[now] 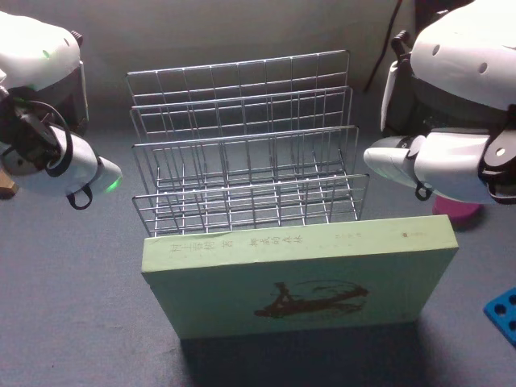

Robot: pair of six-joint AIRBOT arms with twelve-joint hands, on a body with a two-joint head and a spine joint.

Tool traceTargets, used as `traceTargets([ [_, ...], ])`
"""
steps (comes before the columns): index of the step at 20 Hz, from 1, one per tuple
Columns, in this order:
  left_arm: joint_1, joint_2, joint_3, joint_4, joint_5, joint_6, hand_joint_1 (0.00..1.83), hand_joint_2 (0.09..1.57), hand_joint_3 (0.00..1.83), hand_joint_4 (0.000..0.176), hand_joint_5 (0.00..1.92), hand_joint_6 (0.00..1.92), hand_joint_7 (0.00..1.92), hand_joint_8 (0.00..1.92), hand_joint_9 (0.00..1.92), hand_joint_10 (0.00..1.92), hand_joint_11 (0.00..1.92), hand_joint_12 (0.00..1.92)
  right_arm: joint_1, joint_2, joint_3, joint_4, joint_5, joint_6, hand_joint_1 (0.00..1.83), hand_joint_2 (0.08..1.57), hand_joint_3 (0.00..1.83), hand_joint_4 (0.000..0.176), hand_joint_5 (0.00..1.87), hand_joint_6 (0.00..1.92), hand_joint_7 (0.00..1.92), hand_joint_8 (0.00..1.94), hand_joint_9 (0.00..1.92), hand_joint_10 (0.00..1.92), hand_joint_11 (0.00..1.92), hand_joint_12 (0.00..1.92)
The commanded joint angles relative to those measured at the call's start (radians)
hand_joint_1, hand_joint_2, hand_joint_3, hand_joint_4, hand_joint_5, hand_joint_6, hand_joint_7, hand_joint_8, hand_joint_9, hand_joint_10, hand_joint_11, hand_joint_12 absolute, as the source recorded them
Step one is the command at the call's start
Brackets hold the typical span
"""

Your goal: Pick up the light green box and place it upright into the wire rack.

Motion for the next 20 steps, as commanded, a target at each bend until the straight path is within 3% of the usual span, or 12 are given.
traceTargets([
  [1,-0.01,0.002,-0.007,0.08,-0.003,0.005,0.19,1.18,0.13,0.082,0.27,0.06,0.26,0.05,0.22,0.08,0.0,0.61,0.011,-0.001,-0.004,-0.056,0.007,0.0,0.03,1.1,0.16,0.083,0.07,0.03,0.1,0.05,0.1,0.05,0.0,0.51],
  [5,-0.009,0.002,-0.007,0.079,-0.001,0.006,0.19,1.18,0.13,0.082,0.27,0.06,0.26,0.05,0.22,0.08,0.0,0.61,0.011,-0.001,-0.008,-0.056,-0.006,0.0,0.03,1.1,0.16,0.083,0.07,0.03,0.1,0.05,0.1,0.05,0.0,0.51],
  [6,-0.008,0.002,-0.007,0.079,-0.001,0.006,0.18,1.25,0.01,0.084,0.29,0.0,0.28,0.0,0.24,0.01,0.0,0.59,0.011,-0.001,-0.009,-0.056,-0.006,0.0,0.02,1.18,0.01,0.079,0.08,0.0,0.11,0.0,0.11,0.01,0.0,0.45],
  [11,-0.006,0.002,-0.005,0.079,-0.001,0.006,0.19,1.25,0.0,0.087,0.28,0.0,0.27,0.0,0.24,0.0,0.0,0.57,0.007,-0.001,-0.023,-0.056,-0.005,-0.008,0.04,1.18,0.0,0.079,0.08,0.0,0.11,0.0,0.13,0.01,0.0,0.46],
  [14,-0.005,0.002,0.0,0.079,-0.009,0.009,0.19,1.25,0.0,0.087,0.28,0.0,0.27,0.0,0.24,0.0,0.0,0.59,0.006,-0.006,-0.027,-0.056,-0.015,0.037,0.07,1.17,0.0,0.079,0.09,0.0,0.12,0.0,0.13,0.01,0.0,0.46],
  [17,-0.001,0.004,0.004,0.079,-0.011,0.013,0.19,1.25,0.0,0.088,0.28,0.0,0.27,0.0,0.24,0.0,0.0,0.57,0.022,-0.054,-0.027,-0.056,-0.068,0.039,0.12,1.17,0.0,0.07,0.09,0.0,0.12,0.0,0.13,0.0,0.0,0.47],
  [20,0.004,0.019,0.003,0.079,-0.021,0.017,0.18,1.25,0.0,0.087,0.28,0.0,0.27,0.0,0.24,0.0,0.0,0.56,0.043,-0.152,-0.026,-0.028,-0.198,-0.01,0.39,1.17,0.0,0.045,0.08,0.0,0.12,0.0,0.13,0.0,0.0,0.46],
])
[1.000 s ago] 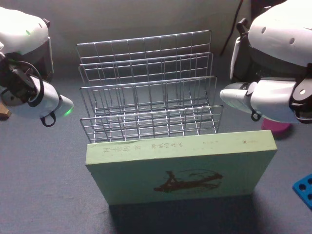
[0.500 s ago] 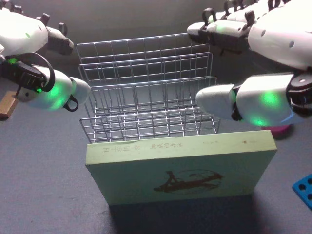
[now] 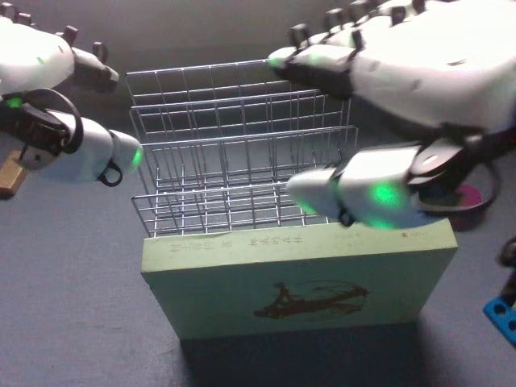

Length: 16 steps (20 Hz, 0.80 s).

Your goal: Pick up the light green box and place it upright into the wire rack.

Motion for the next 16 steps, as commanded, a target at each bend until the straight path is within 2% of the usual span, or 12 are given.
traceTargets([
  [1,-0.007,0.006,0.001,0.089,-0.023,0.009,0.18,1.24,0.0,0.087,0.29,0.0,0.27,0.0,0.24,0.0,0.0,0.56,0.017,-0.012,-0.001,-0.048,-0.035,-0.007,0.54,1.15,0.0,0.038,0.09,0.01,0.12,0.0,0.13,0.0,0.0,0.46],
  [3,-0.001,0.017,0.003,0.089,-0.033,0.016,0.18,1.24,0.0,0.087,0.29,0.0,0.27,0.0,0.24,0.0,0.0,0.56,0.027,-0.07,0.001,-0.006,-0.077,-0.011,0.75,1.12,0.0,0.033,0.11,0.01,0.12,0.0,0.13,0.0,0.0,0.46],
  [5,0.001,0.028,0.008,0.089,-0.044,0.025,0.18,1.24,0.0,0.088,0.28,0.0,0.27,0.0,0.24,0.0,0.0,0.56,0.045,-0.114,0.017,0.077,-0.082,-0.011,0.84,1.1,0.0,0.025,0.14,0.01,0.11,0.0,0.13,0.0,0.0,0.41],
  [8,0.001,0.044,0.014,0.089,-0.053,0.036,0.18,1.24,0.0,0.088,0.29,0.0,0.27,0.0,0.24,0.0,0.0,0.56,0.086,-0.18,0.082,0.293,-0.085,-0.026,0.93,1.07,0.0,0.024,0.14,0.0,0.11,0.0,0.13,0.0,0.0,0.37],
  [9,0.002,0.049,0.013,0.089,-0.053,0.037,0.18,1.24,0.0,0.087,0.29,0.0,0.27,0.0,0.24,0.0,0.0,0.56,0.09,-0.198,0.104,0.328,-0.085,-0.026,0.94,1.06,0.0,0.023,0.14,0.0,0.11,0.0,0.13,0.0,0.0,0.37],
  [16,0.005,0.071,0.03,0.089,-0.088,0.057,0.18,1.24,0.0,0.089,0.29,0.0,0.27,0.0,0.24,0.0,0.0,0.52,0.051,-0.253,0.15,0.36,-0.083,-0.032,0.97,1.05,0.0,0.024,0.14,0.0,0.09,0.0,0.12,0.0,0.0,0.36],
])
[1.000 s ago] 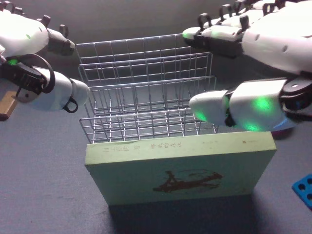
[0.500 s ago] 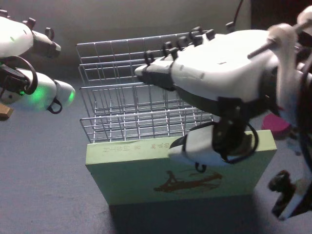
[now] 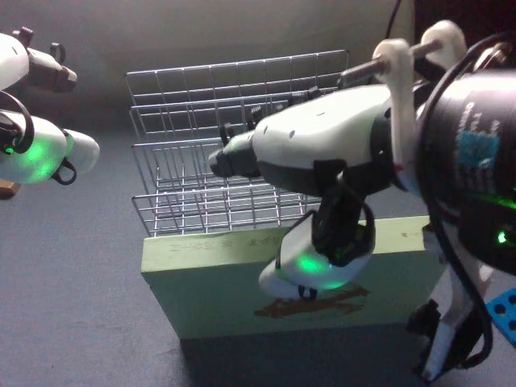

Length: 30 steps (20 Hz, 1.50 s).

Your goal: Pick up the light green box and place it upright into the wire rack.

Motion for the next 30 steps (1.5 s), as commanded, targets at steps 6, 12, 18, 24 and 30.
traceTargets([
  [6,-0.007,0.009,0.008,0.086,-0.061,0.026,0.18,1.24,0.0,0.089,0.29,0.0,0.27,0.0,0.24,0.0,0.0,0.51,-0.04,-0.029,0.035,-0.061,0.045,0.0,0.98,1.04,0.0,0.026,0.13,0.0,0.08,0.0,0.11,0.0,0.0,0.34],
  [12,-0.007,0.009,0.009,0.086,-0.068,0.033,0.18,1.24,0.0,0.089,0.29,0.0,0.27,0.0,0.24,0.0,0.0,0.51,-0.074,-0.06,0.07,-0.06,0.04,0.01,0.99,1.04,0.0,0.028,0.13,0.0,0.09,0.0,0.11,0.0,0.0,0.34],
  [18,-0.005,0.009,0.012,0.086,-0.068,0.035,0.18,1.24,0.0,0.089,0.29,0.0,0.27,0.0,0.23,0.0,0.0,0.49,-0.096,-0.075,0.077,-0.084,0.045,0.015,0.99,1.04,0.0,0.028,0.12,0.0,0.09,0.0,0.11,0.0,0.0,0.34],
  [24,0.002,0.009,0.011,0.086,-0.068,0.036,0.18,1.24,0.0,0.089,0.3,0.0,0.27,0.0,0.24,0.0,0.0,0.49,-0.111,-0.078,0.078,-0.109,0.052,0.03,1.01,1.05,0.0,0.015,0.29,0.01,0.33,0.01,0.29,0.02,0.0,0.78],
  [30,0.011,0.011,0.001,0.085,-0.068,0.036,0.19,1.24,0.0,0.089,0.29,0.0,0.27,0.0,0.24,0.0,0.0,0.5,-0.118,-0.08,0.078,-0.122,0.055,0.029,1.07,1.1,0.0,0.0,0.59,0.02,0.65,0.01,0.65,0.04,0.25,1.15],
])
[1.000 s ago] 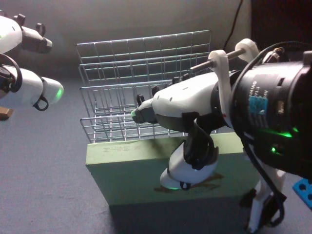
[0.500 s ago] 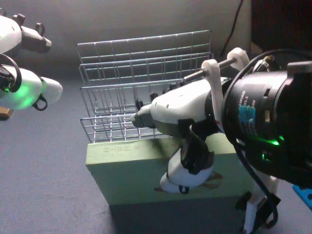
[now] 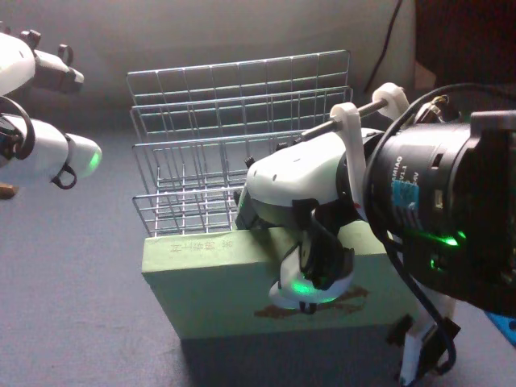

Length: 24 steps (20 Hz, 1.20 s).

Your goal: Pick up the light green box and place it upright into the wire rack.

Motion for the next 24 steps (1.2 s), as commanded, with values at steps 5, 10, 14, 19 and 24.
traceTargets([
  [5,-0.004,0.003,0.0,0.075,-0.018,0.002,0.19,1.24,0.0,0.09,0.29,0.0,0.27,0.0,0.24,0.0,0.0,0.5,0.005,-0.002,-0.001,-0.06,0.035,0.003,1.18,1.17,0.0,0.01,0.83,1.16,0.92,1.1,1.07,0.2,0.61,1.3],
  [10,0.005,0.006,-0.011,0.068,-0.028,0.003,0.19,1.24,0.0,0.09,0.29,0.0,0.27,0.0,0.24,0.0,0.0,0.52,0.031,0.009,-0.002,-0.061,0.034,-0.015,1.37,1.14,0.0,0.0,0.86,1.02,0.92,1.07,0.91,1.31,0.78,1.43],
  [14,0.012,0.006,-0.013,0.064,-0.025,0.003,0.2,1.24,0.0,0.09,0.29,0.0,0.27,0.0,0.24,0.0,0.0,0.52,0.086,0.039,-0.004,-0.053,0.046,-0.033,1.36,1.15,0.0,0.0,0.84,1.03,0.92,1.06,0.89,1.37,0.73,1.51],
  [19,0.007,0.005,-0.014,0.061,-0.024,0.001,0.2,1.24,0.0,0.09,0.3,0.0,0.28,0.0,0.24,0.0,0.0,0.52,0.18,0.071,-0.005,-0.043,0.064,-0.095,1.24,1.15,0.0,0.0,0.87,1.05,0.95,1.13,0.9,1.17,0.73,1.49],
  [24,0.018,0.008,-0.013,0.057,-0.012,0.001,0.2,1.24,0.0,0.09,0.29,0.0,0.28,0.0,0.24,0.0,0.0,0.52,0.27,0.082,0.003,-0.091,0.074,-0.148,1.36,1.13,0.0,0.0,0.87,0.97,0.94,1.03,0.94,1.32,0.73,1.46],
])
